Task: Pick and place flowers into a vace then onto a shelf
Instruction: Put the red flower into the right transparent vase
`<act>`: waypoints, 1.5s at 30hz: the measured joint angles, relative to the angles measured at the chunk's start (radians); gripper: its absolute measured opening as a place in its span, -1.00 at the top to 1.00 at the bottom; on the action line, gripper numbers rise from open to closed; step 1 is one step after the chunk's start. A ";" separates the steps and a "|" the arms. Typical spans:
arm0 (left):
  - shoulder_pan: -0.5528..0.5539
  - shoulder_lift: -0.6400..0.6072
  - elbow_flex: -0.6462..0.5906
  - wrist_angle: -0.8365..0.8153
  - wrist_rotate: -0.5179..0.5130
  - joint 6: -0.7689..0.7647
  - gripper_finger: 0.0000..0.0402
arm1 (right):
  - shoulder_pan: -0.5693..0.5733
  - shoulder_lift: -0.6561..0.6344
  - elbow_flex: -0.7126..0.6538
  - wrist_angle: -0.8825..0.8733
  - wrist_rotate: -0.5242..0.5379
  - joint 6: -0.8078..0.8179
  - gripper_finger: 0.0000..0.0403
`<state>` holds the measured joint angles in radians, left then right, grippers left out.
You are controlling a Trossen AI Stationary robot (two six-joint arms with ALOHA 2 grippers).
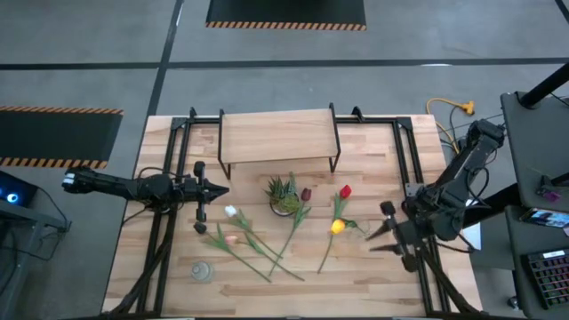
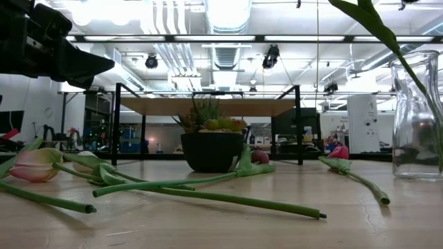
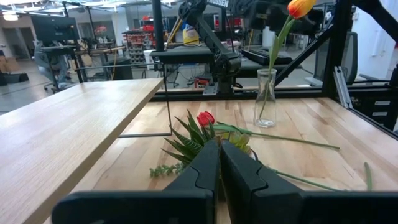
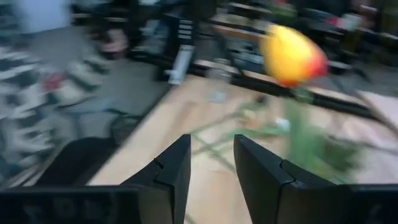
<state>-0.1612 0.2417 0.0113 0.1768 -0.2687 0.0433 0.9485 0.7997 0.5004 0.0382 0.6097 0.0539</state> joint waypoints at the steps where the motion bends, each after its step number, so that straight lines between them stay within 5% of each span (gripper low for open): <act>1: 0.000 0.000 0.000 0.002 0.000 0.000 1.00 | 0.000 0.000 -0.004 0.010 -0.044 -0.028 0.46; 7: 0.000 0.000 0.000 0.005 0.000 0.000 1.00 | -0.011 -0.006 -0.026 0.119 -0.362 -0.249 0.49; 18: 0.000 0.000 0.000 0.005 0.000 0.000 1.00 | -0.270 -0.082 -0.030 0.106 -0.461 -0.313 0.54; 25: 0.000 0.000 0.000 0.004 0.000 0.000 1.00 | -0.475 -0.235 -0.012 -0.056 -0.448 -0.197 0.54; 30: 0.000 0.000 0.000 0.004 0.000 0.000 1.00 | -0.587 -0.270 0.043 -0.206 -0.343 -0.107 0.56; 38: 0.000 0.000 0.000 0.004 0.000 0.000 1.00 | -0.683 -0.166 0.129 -0.332 -0.305 -0.261 0.49; 45: 0.000 0.000 0.000 0.003 0.000 0.000 1.00 | -0.689 -0.017 0.216 -0.411 -0.125 -0.380 0.29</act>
<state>-0.1612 0.2419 0.0115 0.1802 -0.2687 0.0433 0.2600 0.7824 0.7166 -0.3729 0.4849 -0.3258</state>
